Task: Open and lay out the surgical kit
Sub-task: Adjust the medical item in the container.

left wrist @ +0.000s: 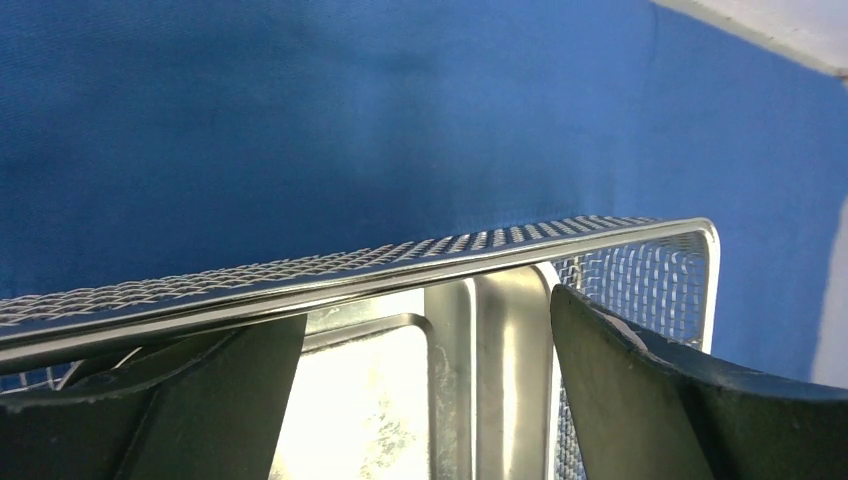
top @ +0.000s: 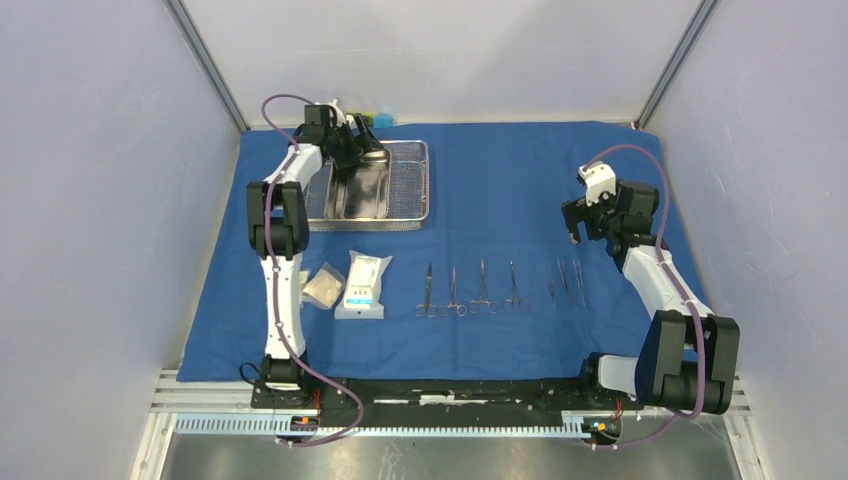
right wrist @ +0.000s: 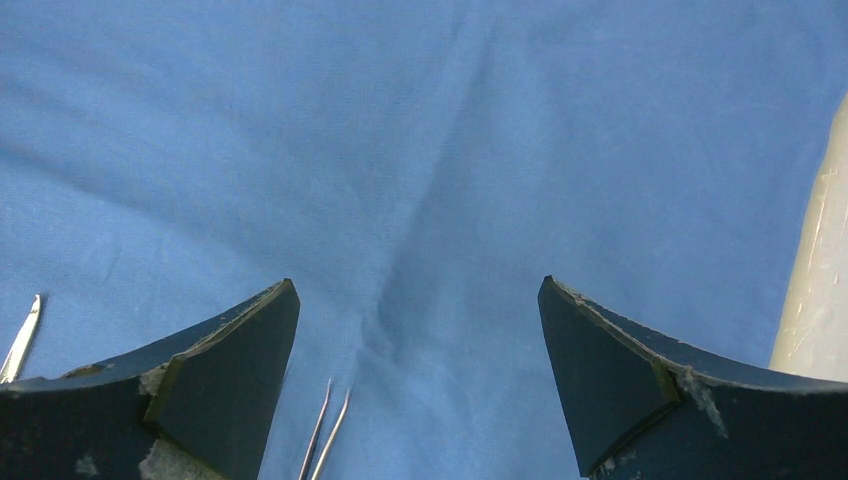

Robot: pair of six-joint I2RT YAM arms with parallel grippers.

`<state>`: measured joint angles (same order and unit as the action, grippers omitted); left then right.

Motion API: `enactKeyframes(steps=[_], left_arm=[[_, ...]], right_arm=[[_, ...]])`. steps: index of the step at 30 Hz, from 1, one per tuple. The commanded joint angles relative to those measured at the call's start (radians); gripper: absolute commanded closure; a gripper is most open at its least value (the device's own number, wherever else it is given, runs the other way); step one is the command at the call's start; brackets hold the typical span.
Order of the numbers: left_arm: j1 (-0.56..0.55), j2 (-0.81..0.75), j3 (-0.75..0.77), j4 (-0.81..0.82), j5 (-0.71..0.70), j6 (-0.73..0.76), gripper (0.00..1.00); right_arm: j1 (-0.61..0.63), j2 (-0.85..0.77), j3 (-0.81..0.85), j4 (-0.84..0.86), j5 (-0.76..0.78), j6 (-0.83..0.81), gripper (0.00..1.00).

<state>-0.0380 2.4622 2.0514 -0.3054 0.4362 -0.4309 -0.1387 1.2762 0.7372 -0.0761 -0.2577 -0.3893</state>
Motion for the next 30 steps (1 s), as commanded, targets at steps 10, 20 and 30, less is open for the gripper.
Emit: enactKeyframes(steps=[10,20,30], left_arm=[[0.032,-0.043,-0.126,0.208,0.173,-0.234,0.04],[0.032,-0.040,-0.149,0.286,0.214,-0.294,0.05],[0.019,-0.036,-0.190,0.415,0.190,-0.376,0.05]], right_arm=[[-0.004,0.000,-0.026,0.035,-0.007,-0.010,0.02],[-0.006,0.004,-0.032,0.030,-0.017,-0.010,0.02],[-0.006,0.015,-0.028,0.023,-0.034,-0.011,0.02]])
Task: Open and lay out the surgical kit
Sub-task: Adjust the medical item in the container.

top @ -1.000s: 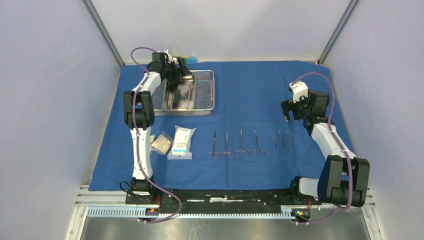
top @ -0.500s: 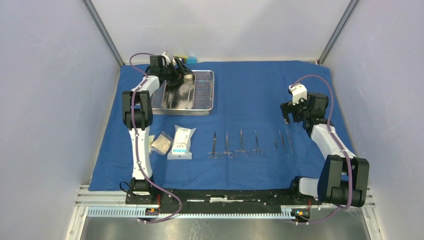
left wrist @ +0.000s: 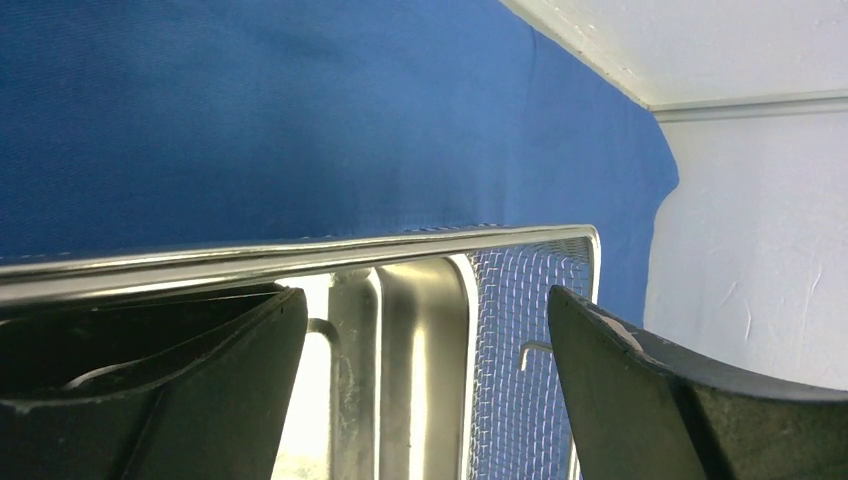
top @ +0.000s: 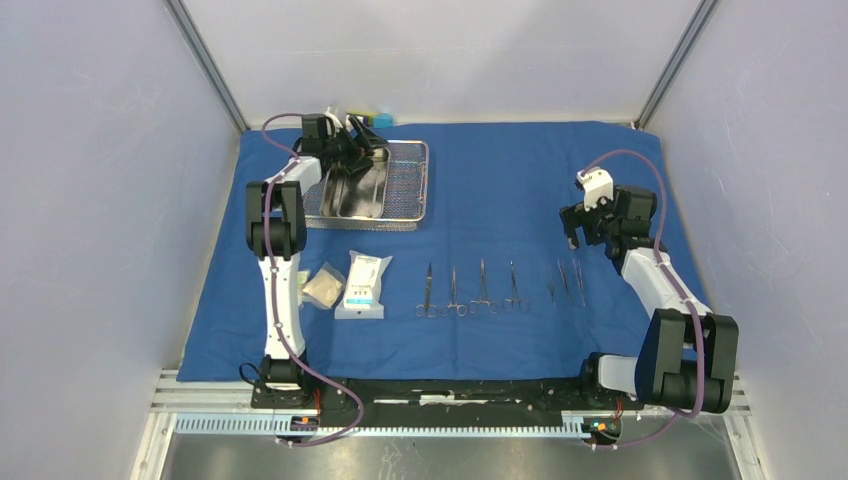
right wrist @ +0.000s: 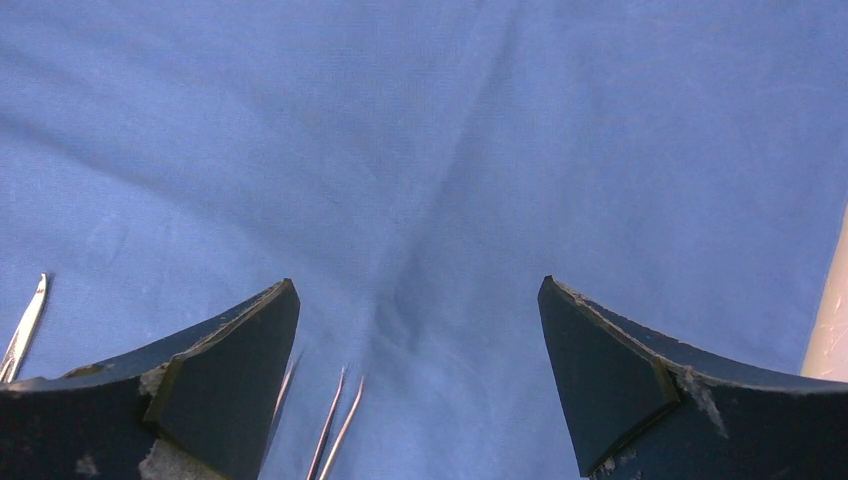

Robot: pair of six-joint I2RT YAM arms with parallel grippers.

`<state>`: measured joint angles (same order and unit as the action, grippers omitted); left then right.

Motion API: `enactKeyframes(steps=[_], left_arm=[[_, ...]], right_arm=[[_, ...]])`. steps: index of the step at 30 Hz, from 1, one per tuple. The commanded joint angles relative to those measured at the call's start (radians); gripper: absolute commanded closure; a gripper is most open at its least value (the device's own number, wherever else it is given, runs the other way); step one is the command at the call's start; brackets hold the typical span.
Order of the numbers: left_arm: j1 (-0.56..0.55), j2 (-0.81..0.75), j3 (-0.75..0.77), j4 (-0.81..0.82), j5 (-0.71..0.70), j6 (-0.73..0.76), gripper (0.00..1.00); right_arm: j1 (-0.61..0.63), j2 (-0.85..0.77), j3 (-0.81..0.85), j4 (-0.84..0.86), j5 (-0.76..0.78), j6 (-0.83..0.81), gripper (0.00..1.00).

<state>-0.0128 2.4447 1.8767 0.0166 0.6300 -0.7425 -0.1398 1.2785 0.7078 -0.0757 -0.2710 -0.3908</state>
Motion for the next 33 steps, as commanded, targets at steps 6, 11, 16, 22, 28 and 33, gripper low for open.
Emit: enactKeyframes(steps=[6,11,16,22,28,33], left_arm=[[-0.010,-0.026,-0.037,0.174,-0.002,-0.104,0.05],[-0.012,-0.021,-0.033,0.197,-0.003,-0.132,0.05],[-0.018,-0.026,-0.036,0.188,-0.051,-0.122,0.03],[-0.031,-0.005,-0.022,0.131,-0.121,-0.119,0.00],[-0.041,0.003,-0.002,0.010,-0.181,-0.120,0.00],[-0.046,-0.013,0.048,-0.185,-0.258,-0.065,0.00]], right_arm=[[-0.004,0.015,-0.004,0.022,-0.023,-0.014,0.02],[-0.005,0.021,-0.005,0.021,-0.025,-0.014,0.02],[-0.004,0.030,-0.001,0.020,-0.030,-0.014,0.02],[-0.004,0.025,-0.005,0.020,-0.034,-0.016,0.02],[-0.005,0.018,-0.012,0.024,-0.030,-0.016,0.02],[-0.006,0.024,-0.015,0.027,-0.032,-0.013,0.02]])
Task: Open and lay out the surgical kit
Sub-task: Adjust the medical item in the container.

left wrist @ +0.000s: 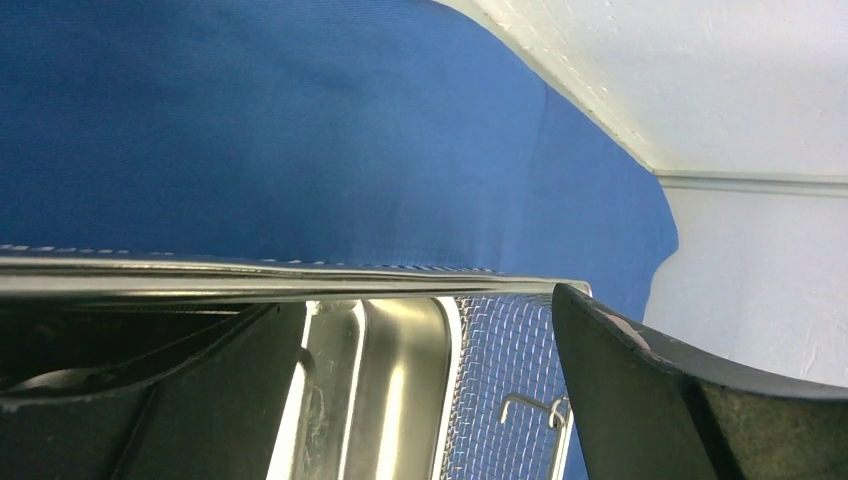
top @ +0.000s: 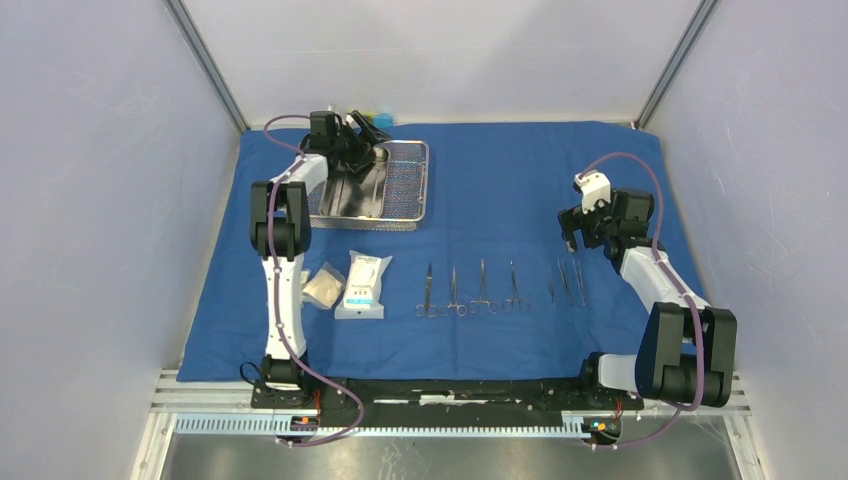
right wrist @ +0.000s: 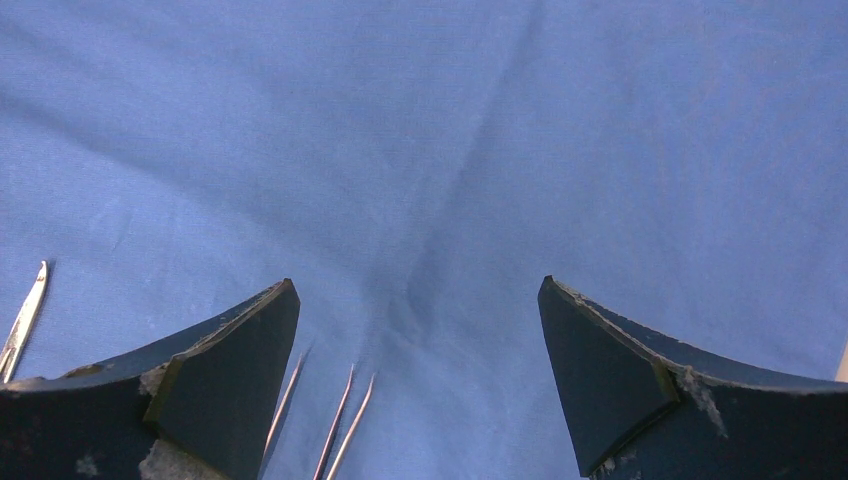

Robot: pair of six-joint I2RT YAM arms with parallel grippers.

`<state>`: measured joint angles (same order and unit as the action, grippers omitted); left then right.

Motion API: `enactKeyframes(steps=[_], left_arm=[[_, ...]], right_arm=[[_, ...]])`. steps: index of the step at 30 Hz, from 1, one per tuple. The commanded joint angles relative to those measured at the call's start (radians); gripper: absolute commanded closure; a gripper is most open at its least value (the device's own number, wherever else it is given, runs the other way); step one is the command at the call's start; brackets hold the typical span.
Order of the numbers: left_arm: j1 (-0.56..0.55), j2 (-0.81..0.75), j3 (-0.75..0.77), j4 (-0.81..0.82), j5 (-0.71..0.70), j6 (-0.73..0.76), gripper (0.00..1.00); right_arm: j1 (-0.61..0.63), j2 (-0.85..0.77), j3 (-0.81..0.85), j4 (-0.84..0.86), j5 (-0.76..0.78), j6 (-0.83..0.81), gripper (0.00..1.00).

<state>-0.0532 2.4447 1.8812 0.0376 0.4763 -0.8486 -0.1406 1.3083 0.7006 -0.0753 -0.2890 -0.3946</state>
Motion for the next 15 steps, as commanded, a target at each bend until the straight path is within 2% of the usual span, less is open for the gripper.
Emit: enactKeyframes(steps=[1,9,15], left_arm=[[-0.006,-0.014,0.056,-0.243,-0.130,0.057,0.00],[-0.008,-0.003,0.127,-0.378,-0.198,0.112,0.00],[-0.016,-0.042,0.100,-0.339,-0.147,0.158,0.04]], right_arm=[[-0.005,-0.001,-0.006,0.025,-0.016,-0.008,0.02],[-0.005,-0.008,-0.012,0.023,-0.025,-0.012,0.02],[-0.005,-0.010,-0.024,0.025,-0.027,-0.018,0.02]])
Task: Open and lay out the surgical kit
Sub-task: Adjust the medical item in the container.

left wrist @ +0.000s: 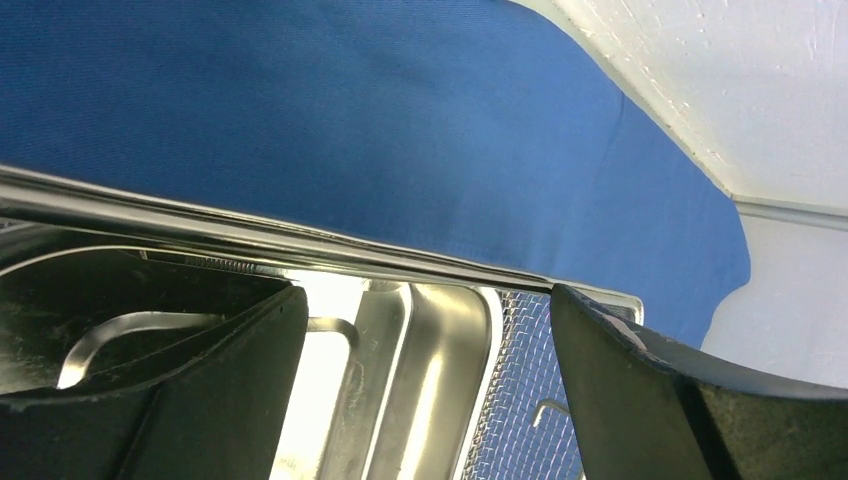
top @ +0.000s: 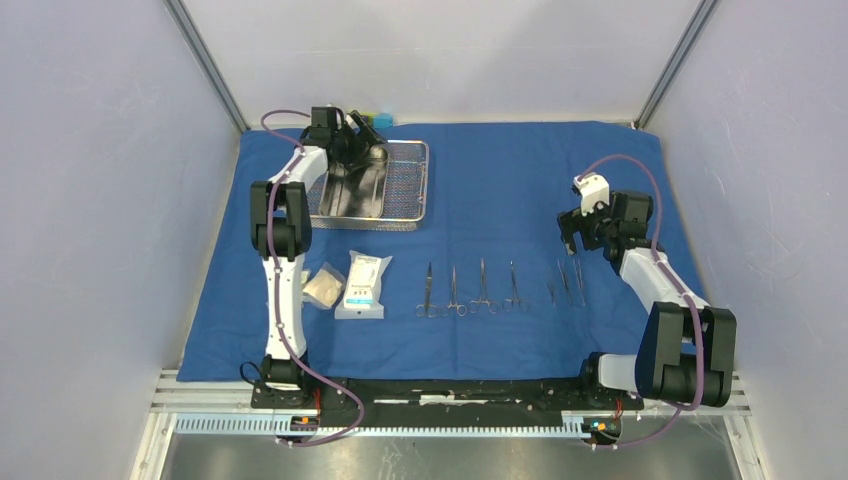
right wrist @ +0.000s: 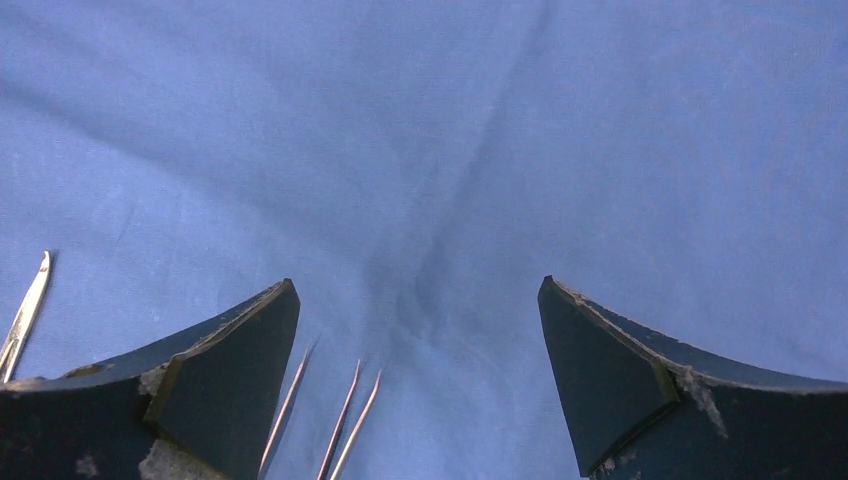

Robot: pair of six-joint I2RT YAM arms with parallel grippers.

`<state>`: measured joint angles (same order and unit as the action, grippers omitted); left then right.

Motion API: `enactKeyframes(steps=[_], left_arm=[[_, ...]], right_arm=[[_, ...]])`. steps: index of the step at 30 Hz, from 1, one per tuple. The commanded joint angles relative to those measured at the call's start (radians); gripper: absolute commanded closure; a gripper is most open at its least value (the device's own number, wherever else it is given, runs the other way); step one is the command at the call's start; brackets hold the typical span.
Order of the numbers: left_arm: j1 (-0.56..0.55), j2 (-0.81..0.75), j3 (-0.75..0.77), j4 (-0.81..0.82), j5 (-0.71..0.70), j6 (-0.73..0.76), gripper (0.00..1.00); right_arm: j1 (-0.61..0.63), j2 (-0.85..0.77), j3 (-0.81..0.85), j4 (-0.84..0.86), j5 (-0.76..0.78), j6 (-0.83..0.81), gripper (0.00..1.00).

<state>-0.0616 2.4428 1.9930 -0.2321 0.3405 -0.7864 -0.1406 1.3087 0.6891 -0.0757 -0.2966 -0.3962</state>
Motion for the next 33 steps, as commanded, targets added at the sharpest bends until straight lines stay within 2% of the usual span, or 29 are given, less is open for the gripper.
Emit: enactKeyframes(steps=[1,6,12,15,18,22,33], left_arm=[[-0.012,-0.052,-0.014,-0.061,-0.008,0.120,0.04],[-0.015,-0.115,-0.040,0.012,0.049,0.266,0.07],[-0.014,-0.174,-0.048,0.030,0.167,0.613,0.08],[-0.014,-0.161,-0.008,-0.058,0.235,0.836,0.07],[-0.012,-0.091,0.131,-0.262,0.270,1.027,0.06],[-0.004,0.026,0.317,-0.433,0.286,1.093,0.06],[0.001,0.074,0.316,-0.426,0.359,1.132,0.09]], right_arm=[[-0.005,-0.009,-0.012,0.024,-0.019,-0.016,0.02],[-0.004,-0.001,-0.012,0.019,-0.022,-0.021,0.02],[-0.005,-0.004,-0.012,0.019,-0.021,-0.025,0.02],[-0.005,0.001,-0.012,0.014,-0.022,-0.028,0.02],[-0.004,0.006,-0.013,0.015,-0.021,-0.030,0.02],[-0.005,0.011,-0.012,0.013,-0.020,-0.031,0.02],[-0.007,0.027,-0.011,0.008,-0.003,-0.036,0.02]])
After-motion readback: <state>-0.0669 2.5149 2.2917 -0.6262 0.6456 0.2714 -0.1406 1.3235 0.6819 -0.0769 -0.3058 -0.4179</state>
